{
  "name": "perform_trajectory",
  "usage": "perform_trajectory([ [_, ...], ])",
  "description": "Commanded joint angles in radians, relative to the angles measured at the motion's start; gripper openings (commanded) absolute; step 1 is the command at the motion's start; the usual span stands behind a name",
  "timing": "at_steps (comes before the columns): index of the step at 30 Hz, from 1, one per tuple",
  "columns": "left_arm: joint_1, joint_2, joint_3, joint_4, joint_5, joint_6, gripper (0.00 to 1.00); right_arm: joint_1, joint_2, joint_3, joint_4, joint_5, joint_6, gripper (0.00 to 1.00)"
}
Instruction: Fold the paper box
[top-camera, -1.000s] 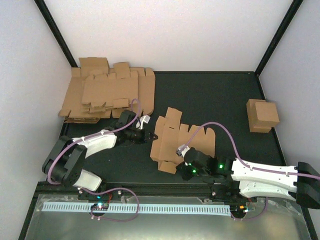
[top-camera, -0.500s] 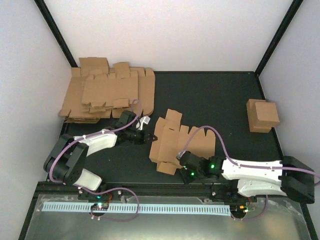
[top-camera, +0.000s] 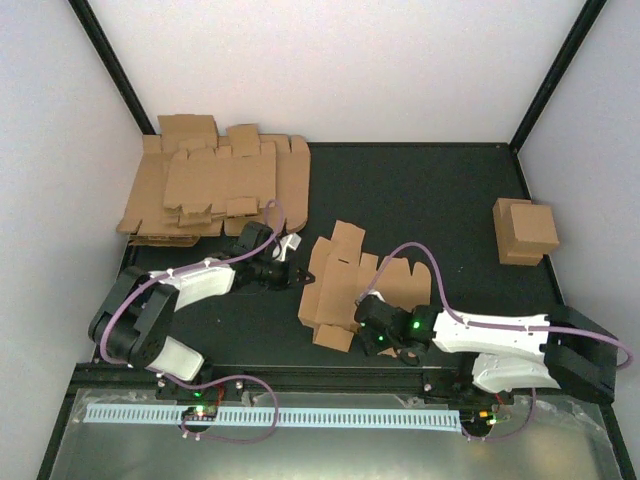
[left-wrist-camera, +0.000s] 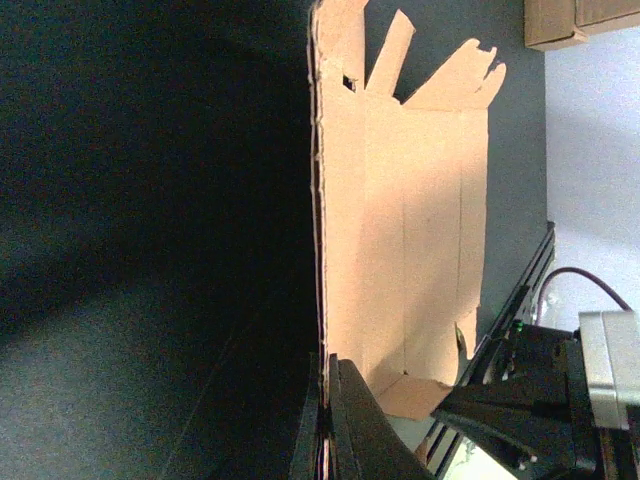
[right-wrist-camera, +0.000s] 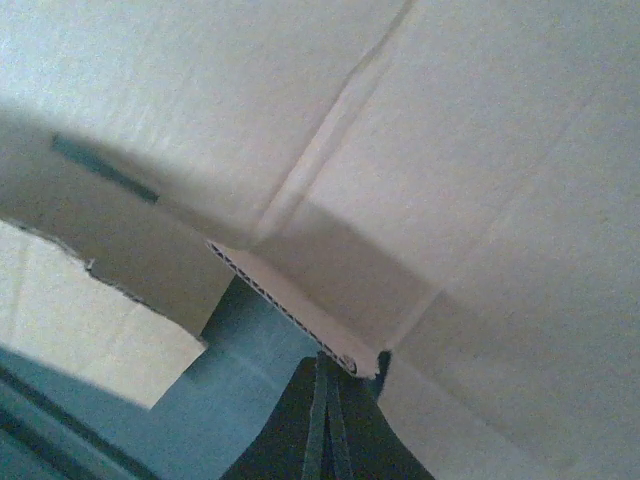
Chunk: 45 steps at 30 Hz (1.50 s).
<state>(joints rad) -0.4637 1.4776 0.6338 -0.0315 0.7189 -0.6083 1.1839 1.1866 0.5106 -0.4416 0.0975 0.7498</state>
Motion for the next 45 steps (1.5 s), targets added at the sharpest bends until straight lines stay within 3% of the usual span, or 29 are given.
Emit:
perform_trajectory([
  [1, 0.008, 0.012, 0.039, -0.025, 0.031, 0.027, 0.03, -0.049, 0.010, 0.025, 0.026, 0.039, -0.008, 0.02],
  [7, 0.008, 0.016, 0.040, -0.031, 0.033, 0.031, 0.03, -0.133, 0.024, 0.017, 0.073, -0.033, -0.066, 0.02],
  [22, 0.008, 0.018, 0.060, -0.047, 0.034, 0.040, 0.03, -0.139, 0.170, 0.026, 0.106, -0.055, -0.095, 0.02],
  [29, 0.007, -0.026, 0.062, -0.031, 0.035, 0.061, 0.04, -0.150, 0.061, 0.047, 0.047, -0.005, -0.124, 0.02],
  [38, -0.012, -0.177, 0.077, -0.151, -0.108, 0.188, 0.05, -0.267, -0.131, 0.111, -0.051, 0.041, -0.208, 0.05],
  [43, -0.037, -0.257, 0.083, -0.200, -0.162, 0.268, 0.05, -0.337, -0.207, 0.143, -0.092, 0.084, -0.226, 0.09],
  [45, -0.051, -0.284, 0.085, -0.212, -0.183, 0.293, 0.05, -0.348, -0.231, 0.147, -0.096, 0.097, -0.232, 0.16],
])
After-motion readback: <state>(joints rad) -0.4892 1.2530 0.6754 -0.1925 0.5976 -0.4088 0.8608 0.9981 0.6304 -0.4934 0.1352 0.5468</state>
